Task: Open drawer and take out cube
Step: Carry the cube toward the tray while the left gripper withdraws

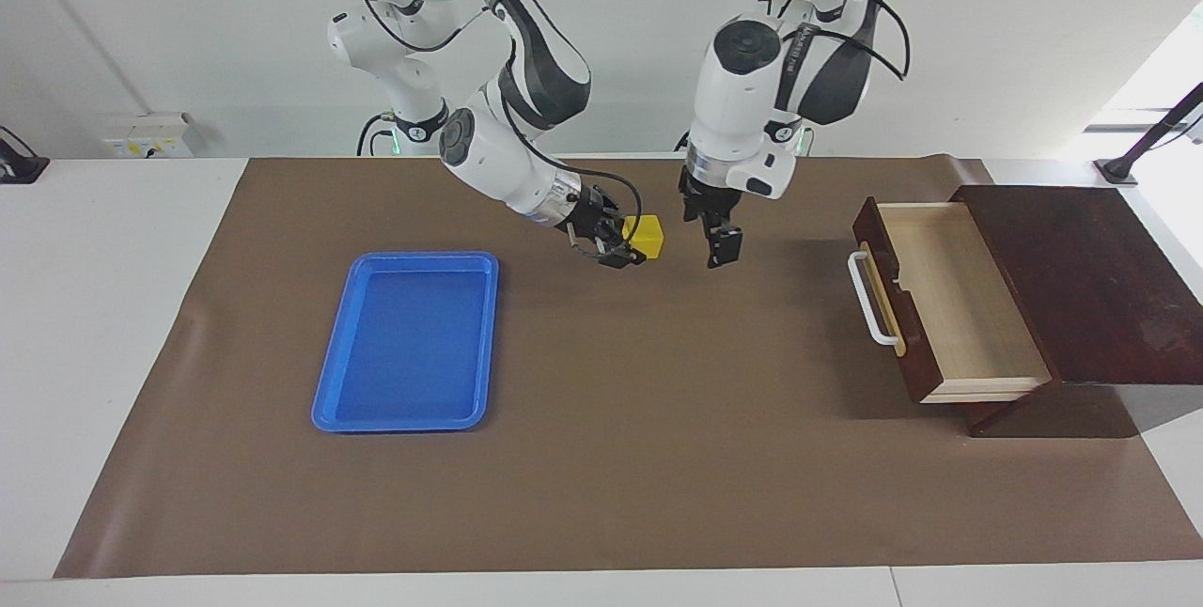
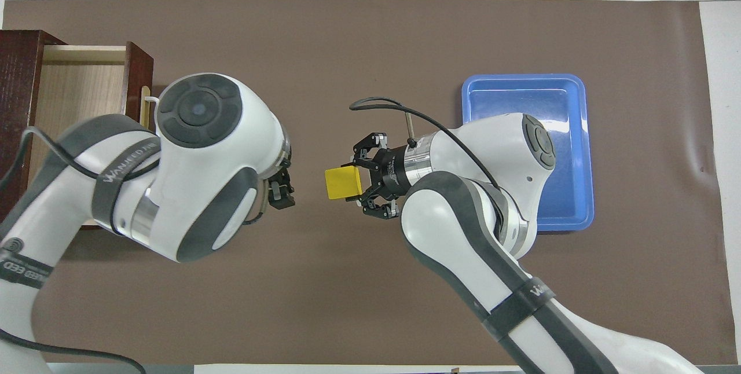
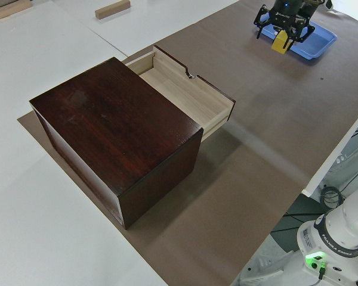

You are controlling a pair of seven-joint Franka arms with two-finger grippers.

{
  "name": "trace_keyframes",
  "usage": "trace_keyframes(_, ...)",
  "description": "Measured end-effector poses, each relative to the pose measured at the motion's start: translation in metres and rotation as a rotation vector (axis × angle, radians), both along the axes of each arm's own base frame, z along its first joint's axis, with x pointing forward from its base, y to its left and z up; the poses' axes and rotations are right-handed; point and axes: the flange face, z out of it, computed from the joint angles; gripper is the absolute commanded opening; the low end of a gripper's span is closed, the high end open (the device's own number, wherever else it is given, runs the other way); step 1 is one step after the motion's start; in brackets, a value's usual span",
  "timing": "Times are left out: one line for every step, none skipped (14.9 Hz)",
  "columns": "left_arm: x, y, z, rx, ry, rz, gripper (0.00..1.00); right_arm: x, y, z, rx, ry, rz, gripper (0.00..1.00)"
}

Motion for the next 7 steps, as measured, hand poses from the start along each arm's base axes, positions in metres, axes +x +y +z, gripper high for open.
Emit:
trace_keyframes(0.014,0.026,-0.001,0.0,0.001,0.005,1.0,0.009,-0.015,0.0,0.0,0.003,-0.027,0.0)
trace_keyframes(0.025,0.051,-0.001,0.001,0.003,0.009,1.0,0.019,-0.036,0.0,0.001,0.01,-0.059,0.0)
trace_keyframes(0.034,0.073,-0.002,0.005,0.003,0.0,1.0,0.03,-0.06,-0.001,0.004,0.02,-0.088,0.0)
trace_keyframes(0.041,0.092,-0.003,0.012,0.002,-0.024,1.0,0.04,-0.087,-0.001,0.01,0.025,-0.107,0.0)
trace_keyframes(0.047,0.106,-0.004,0.019,-0.003,-0.05,1.0,0.049,-0.116,-0.002,0.014,0.022,-0.121,0.0)
trace_keyframes(0.052,0.12,-0.006,0.022,-0.013,-0.069,1.0,0.057,-0.145,-0.003,0.015,0.016,-0.131,0.0)
trace_keyframes(0.057,0.134,-0.008,0.021,-0.025,-0.08,1.0,0.063,-0.176,-0.005,0.017,0.008,-0.137,0.0)
